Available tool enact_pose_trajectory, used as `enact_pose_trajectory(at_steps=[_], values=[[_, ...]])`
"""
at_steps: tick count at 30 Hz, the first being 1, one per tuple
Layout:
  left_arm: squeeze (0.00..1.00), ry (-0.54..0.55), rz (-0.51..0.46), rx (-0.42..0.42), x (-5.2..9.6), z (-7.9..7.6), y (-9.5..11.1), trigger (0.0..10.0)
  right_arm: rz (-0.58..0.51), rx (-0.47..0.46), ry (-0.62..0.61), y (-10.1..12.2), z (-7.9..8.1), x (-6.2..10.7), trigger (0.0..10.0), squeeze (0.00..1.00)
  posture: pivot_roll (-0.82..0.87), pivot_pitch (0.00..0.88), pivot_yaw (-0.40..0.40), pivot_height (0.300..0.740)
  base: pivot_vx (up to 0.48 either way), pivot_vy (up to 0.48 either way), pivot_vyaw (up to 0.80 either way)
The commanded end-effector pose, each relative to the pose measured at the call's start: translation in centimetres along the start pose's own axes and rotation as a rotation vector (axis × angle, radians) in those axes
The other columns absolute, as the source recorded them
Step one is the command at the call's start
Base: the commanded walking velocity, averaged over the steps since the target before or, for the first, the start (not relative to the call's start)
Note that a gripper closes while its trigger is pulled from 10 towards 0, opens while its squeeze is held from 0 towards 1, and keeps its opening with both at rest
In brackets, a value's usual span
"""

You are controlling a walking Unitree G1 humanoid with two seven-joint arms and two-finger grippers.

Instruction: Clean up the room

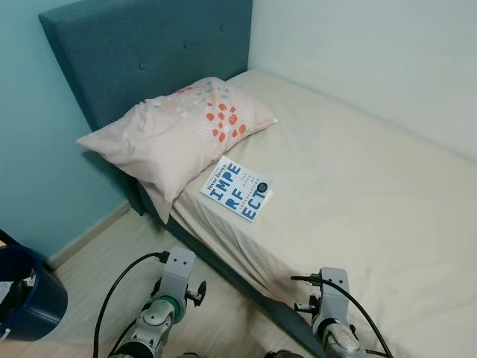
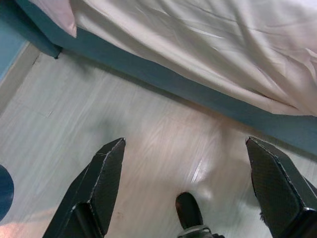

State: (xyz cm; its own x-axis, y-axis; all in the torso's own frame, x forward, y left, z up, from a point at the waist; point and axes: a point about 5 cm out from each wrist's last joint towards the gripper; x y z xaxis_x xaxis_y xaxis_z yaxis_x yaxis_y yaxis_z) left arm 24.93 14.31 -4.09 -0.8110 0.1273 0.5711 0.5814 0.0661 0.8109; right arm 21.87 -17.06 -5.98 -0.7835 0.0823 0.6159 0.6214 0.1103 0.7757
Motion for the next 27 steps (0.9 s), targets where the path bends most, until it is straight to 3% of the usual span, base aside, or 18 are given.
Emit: enact_pose_trajectory(at_steps=[1,27], values=[[0.0,0.045,0.031,0.054,0.3,0.59,-0.9,10.0,0.024,-0.008,-0.016,-0.54,-0.34,0.15,10.0,0.0,-0.03,0.0,0.033,0.74,0.0,0.0,0.0],[0.0,0.058,-0.004,0.046,0.22,0.93,-0.26,10.0,0.022,-0.02,-0.021,-0.05,-0.26,-0.08,10.0,0.0,-0.03,0.0,0.034,0.74,0.0,0.0,0.0]])
Point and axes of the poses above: a point about 5 cm out from each wrist's last joint towards the gripper, its own x axis pointing back from the gripper into the wrist, its own y axis along the axis of the wrist's last joint, z = x × y, and after that the axes turned 13 degrees about x, right-handed
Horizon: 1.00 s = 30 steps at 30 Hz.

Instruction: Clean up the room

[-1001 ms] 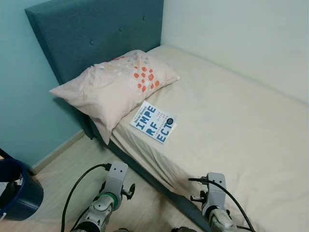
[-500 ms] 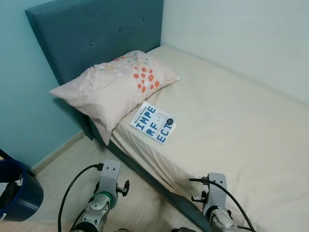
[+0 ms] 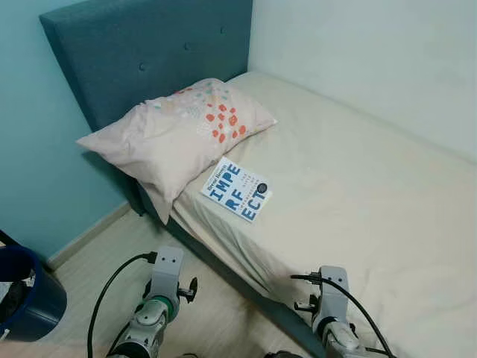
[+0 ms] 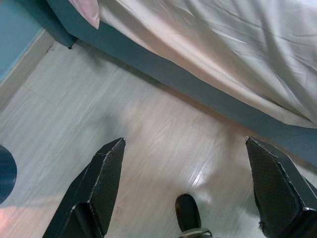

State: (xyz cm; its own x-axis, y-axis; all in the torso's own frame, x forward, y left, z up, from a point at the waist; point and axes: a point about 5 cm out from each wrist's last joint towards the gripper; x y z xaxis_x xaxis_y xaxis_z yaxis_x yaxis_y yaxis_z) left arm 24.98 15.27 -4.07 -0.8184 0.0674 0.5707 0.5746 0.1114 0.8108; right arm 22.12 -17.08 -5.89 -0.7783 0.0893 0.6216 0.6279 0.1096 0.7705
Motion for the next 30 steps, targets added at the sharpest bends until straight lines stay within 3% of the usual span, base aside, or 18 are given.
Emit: enact_pose_trajectory(at_steps=[1,8,12,17,21,23,25,30], values=[[0.0,-0.009,0.007,-0.003,0.12,-0.1,-0.36,10.0,0.012,-0.021,-0.016,-0.23,-0.27,0.04,10.0,0.0,-0.02,0.0,0.026,0.74,0.0,0.0,0.0],[0.0,-0.026,0.012,-0.032,0.19,-0.27,-0.57,10.0,0.006,-0.049,-0.027,0.13,-0.47,-0.1,10.0,0.0,-0.02,0.0,0.028,0.74,0.0,0.0,0.0],[0.0,0.0,0.002,0.005,0.24,0.17,-0.51,10.0,0.011,-0.023,-0.002,0.11,0.08,-0.1,10.0,0.0,-0.01,0.0,0.024,0.74,0.0,0.0,0.0],[0.0,-0.022,-0.003,-0.033,0.31,0.05,-0.55,10.0,0.002,-0.038,-0.017,0.36,-0.11,-0.18,10.0,0.0,-0.02,0.0,0.027,0.74,0.0,0.0,0.0],[0.0,0.009,0.001,-0.008,0.4,0.52,-0.71,10.0,0.022,-0.003,0.01,-0.28,0.44,0.05,10.0,0.0,-0.01,0.0,0.035,0.74,0.0,0.0,0.0],[0.0,0.009,-0.005,-0.014,0.44,0.53,-0.74,10.0,0.021,-0.031,-0.006,-0.32,0.23,0.07,10.0,0.0,-0.01,0.0,0.043,0.74,0.0,0.0,0.0],[0.0,-0.037,-0.015,-0.053,0.42,0.0,-0.63,10.0,0.005,-0.054,-0.027,0.09,-0.11,-0.06,10.0,0.0,-0.02,0.0,0.057,0.74,0.0,0.0,0.0],[0.0,-0.046,-0.006,-0.043,0.21,-0.1,-0.3,10.0,0.014,-0.035,-0.009,0.02,0.33,-0.05,10.0,0.0,-0.01,0.0,0.052,0.74,0.0,0.0,0.0]])
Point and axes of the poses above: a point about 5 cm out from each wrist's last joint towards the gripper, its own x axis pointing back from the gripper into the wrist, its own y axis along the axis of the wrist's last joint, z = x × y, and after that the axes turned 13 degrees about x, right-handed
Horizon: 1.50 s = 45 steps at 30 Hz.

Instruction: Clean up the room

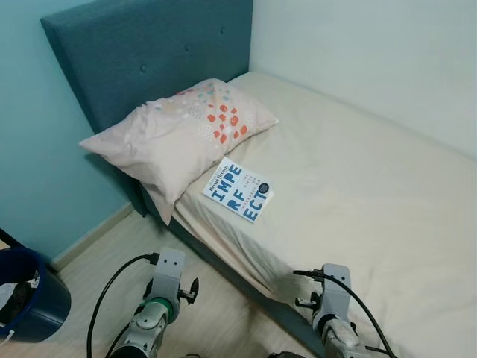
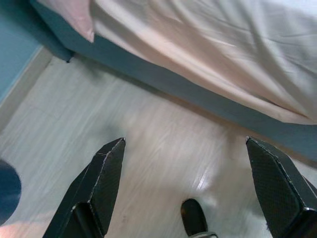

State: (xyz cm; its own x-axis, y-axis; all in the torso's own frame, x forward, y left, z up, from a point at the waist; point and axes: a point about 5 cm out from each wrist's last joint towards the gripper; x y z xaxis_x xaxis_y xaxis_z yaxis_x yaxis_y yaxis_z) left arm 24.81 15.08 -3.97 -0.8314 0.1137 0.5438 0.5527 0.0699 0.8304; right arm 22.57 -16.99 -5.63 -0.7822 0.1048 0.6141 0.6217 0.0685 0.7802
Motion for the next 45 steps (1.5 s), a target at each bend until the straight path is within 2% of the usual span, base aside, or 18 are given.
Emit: enact_pose_trajectory(at_steps=[1,6,9,11,12,13,21,25,29,31,33,35,38,45], values=[[0.0,0.003,0.019,0.001,0.0,0.1,-0.3,10.0,0.02,0.007,0.006,-0.5,0.2,0.1,10.0,0.0,-0.01,0.0,0.052,0.74,0.0,0.0,0.0],[0.0,0.006,0.01,0.011,-0.1,0.1,0.2,10.0,-0.005,0.018,0.01,0.1,0.2,0.0,10.0,0.0,-0.01,0.0,0.059,0.74,0.0,0.0,0.0],[0.0,0.03,0.033,0.046,-0.1,0.4,0.0,10.0,0.001,0.036,0.036,0.2,0.5,-0.1,10.0,0.0,0.0,0.0,0.045,0.74,0.0,0.0,0.0],[0.0,0.029,0.033,0.043,-0.1,0.4,0.0,10.0,0.002,0.045,0.041,0.2,0.7,-0.1,10.0,0.0,0.0,0.0,0.045,0.74,0.0,0.0,0.0],[0.0,0.002,0.028,0.003,-0.1,0.1,-0.1,10.0,-0.002,0.099,0.06,0.4,0.9,-0.1,10.0,0.0,0.0,0.0,0.039,0.74,0.0,0.0,0.0],[0.0,-0.003,0.029,0.0,-0.1,0.0,0.0,10.0,-0.004,0.109,0.066,0.4,1.0,-0.2,10.0,0.0,0.0,0.0,0.033,0.74,0.0,0.0,0.0],[0.0,0.012,0.043,0.02,-0.2,0.1,-0.1,10.0,-0.009,0.088,0.083,0.6,0.9,-0.2,10.0,0.0,0.0,0.0,0.035,0.74,0.0,0.0,0.0],[0.0,0.045,0.065,0.042,-0.1,0.5,-0.4,10.0,-0.014,0.126,0.144,0.6,1.3,-0.2,10.0,0.0,0.0,0.0,0.03,0.74,0.0,0.0,0.0],[0.0,0.054,0.085,0.041,-0.1,0.5,-0.6,10.0,-0.004,0.121,0.153,0.4,1.5,-0.1,10.0,0.0,0.0,0.0,0.031,0.74,0.0,0.0,0.0],[0.0,0.036,0.089,-0.008,-0.1,0.1,-0.7,10.0,0.0,0.105,0.152,0.2,1.7,0.0,10.0,0.0,-0.01,0.0,0.033,0.74,0.0,0.0,0.0],[0.0,0.023,0.08,-0.022,-0.1,-0.1,-0.7,10.0,-0.01,0.098,0.139,0.2,1.6,0.0,10.0,0.0,-0.01,0.0,0.032,0.74,0.0,0.0,0.0],[0.0,0.032,0.04,0.008,0.0,0.1,-0.4,10.0,-0.029,0.081,0.109,0.1,1.3,0.1,10.0,0.0,-0.01,0.0,0.034,0.74,0.0,0.0,0.0],[0.0,0.054,0.032,0.041,0.1,0.4,-0.5,10.0,-0.031,0.058,0.074,-0.2,0.9,0.2,10.0,0.0,-0.02,0.0,0.036,0.74,0.0,0.0,0.0],[0.0,0.051,0.056,0.05,0.2,0.2,-1.1,10.0,-0.035,0.046,0.058,-0.7,0.5,0.5,10.0,0.0,-0.03,0.0,0.041,0.74,0.0,0.0,0.0]])
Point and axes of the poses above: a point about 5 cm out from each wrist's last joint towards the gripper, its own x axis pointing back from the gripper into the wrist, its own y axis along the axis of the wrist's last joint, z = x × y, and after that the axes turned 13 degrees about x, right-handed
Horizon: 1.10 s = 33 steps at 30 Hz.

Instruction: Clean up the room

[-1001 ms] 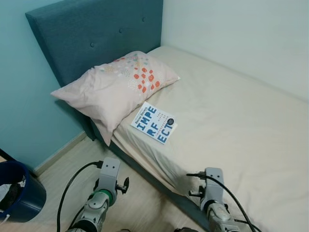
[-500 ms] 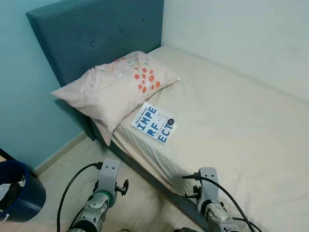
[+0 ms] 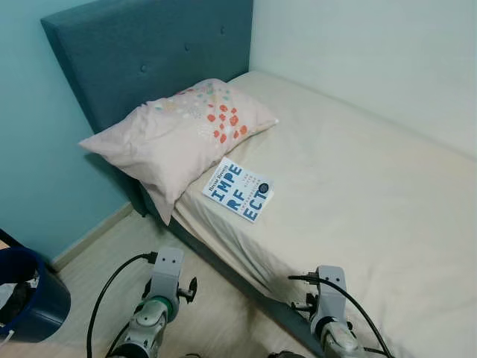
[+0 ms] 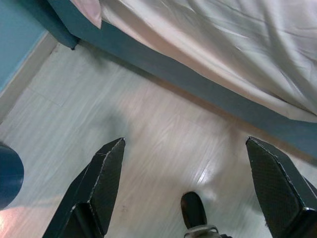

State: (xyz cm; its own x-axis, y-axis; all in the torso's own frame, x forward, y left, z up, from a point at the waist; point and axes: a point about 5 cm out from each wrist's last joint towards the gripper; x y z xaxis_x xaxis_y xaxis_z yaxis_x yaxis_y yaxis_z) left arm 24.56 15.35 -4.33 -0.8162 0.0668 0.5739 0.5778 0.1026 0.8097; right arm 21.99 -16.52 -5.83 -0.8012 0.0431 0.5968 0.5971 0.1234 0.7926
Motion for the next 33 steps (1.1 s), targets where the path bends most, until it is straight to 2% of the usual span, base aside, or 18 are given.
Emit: enact_pose_trajectory(at_steps=[1,3,6,9,13,16,17,21,26,29,33], values=[[0.0,0.002,0.027,0.013,0.2,-0.1,-0.7,10.0,-0.004,-0.007,-0.001,-0.2,0.0,0.2,10.0,0.0,-0.03,0.0,0.041,0.74,0.0,0.0,0.0],[0.0,0.003,0.027,0.032,0.2,-0.1,-0.7,10.0,-0.004,-0.011,-0.001,-0.3,0.0,0.2,10.0,0.0,-0.03,0.0,0.041,0.74,0.0,0.0,0.0],[0.0,-0.014,0.02,-0.007,0.2,-0.4,-0.6,10.0,-0.007,-0.01,-0.019,-0.4,-0.5,0.2,10.0,0.0,-0.02,0.0,0.044,0.74,0.0,0.0,0.0],[0.0,-0.008,0.014,-0.004,0.2,-0.3,-0.6,10.0,-0.019,-0.012,-0.03,-0.2,-0.8,0.2,10.0,0.0,-0.02,0.0,0.044,0.74,0.0,0.0,0.0],[0.0,0.026,-0.025,0.038,0.1,0.3,0.1,10.0,-0.067,0.003,-0.039,0.8,-1.1,0.0,10.0,0.0,-0.04,0.001,0.043,0.74,0.0,0.0,0.0],[0.0,0.072,-0.049,0.121,0.0,1.1,0.7,10.0,-0.103,0.053,-0.048,1.6,-1.0,-0.2,10.0,0.0,-0.02,0.025,0.026,0.74,0.0,0.0,0.0],[0.0,0.072,-0.049,0.121,0.0,1.1,0.7,10.0,-0.103,0.053,-0.048,1.6,-1.0,-0.2,10.0,0.0,-0.02,0.025,0.026,0.74,0.0,0.0,0.0],[0.0,0.078,-0.069,0.017,0.3,1.7,0.7,10.0,-0.144,0.06,-0.038,2.7,-1.4,-0.5,10.0,0.0,-0.01,0.041,0.004,0.74,0.0,0.0,0.0],[0.0,0.088,-0.07,-0.002,0.4,2.0,0.5,10.0,-0.144,0.047,-0.038,3.3,-2.3,-0.8,10.0,0.0,0.02,0.039,-0.03,0.74,0.0,0.0,0.0],[0.0,0.074,-0.066,-0.065,0.4,1.8,0.5,10.0,-0.142,0.021,-0.049,3.5,-2.9,-0.9,10.0,0.0,0.04,0.042,-0.044,0.74,0.0,0.0,0.0],[0.0,0.081,-0.072,-0.061,0.3,1.7,0.8,10.0,-0.143,0.006,-0.034,3.7,-2.9,-1.0,10.0,0.0,0.03,0.042,-0.034,0.74,0.0,0.0,0.0]])
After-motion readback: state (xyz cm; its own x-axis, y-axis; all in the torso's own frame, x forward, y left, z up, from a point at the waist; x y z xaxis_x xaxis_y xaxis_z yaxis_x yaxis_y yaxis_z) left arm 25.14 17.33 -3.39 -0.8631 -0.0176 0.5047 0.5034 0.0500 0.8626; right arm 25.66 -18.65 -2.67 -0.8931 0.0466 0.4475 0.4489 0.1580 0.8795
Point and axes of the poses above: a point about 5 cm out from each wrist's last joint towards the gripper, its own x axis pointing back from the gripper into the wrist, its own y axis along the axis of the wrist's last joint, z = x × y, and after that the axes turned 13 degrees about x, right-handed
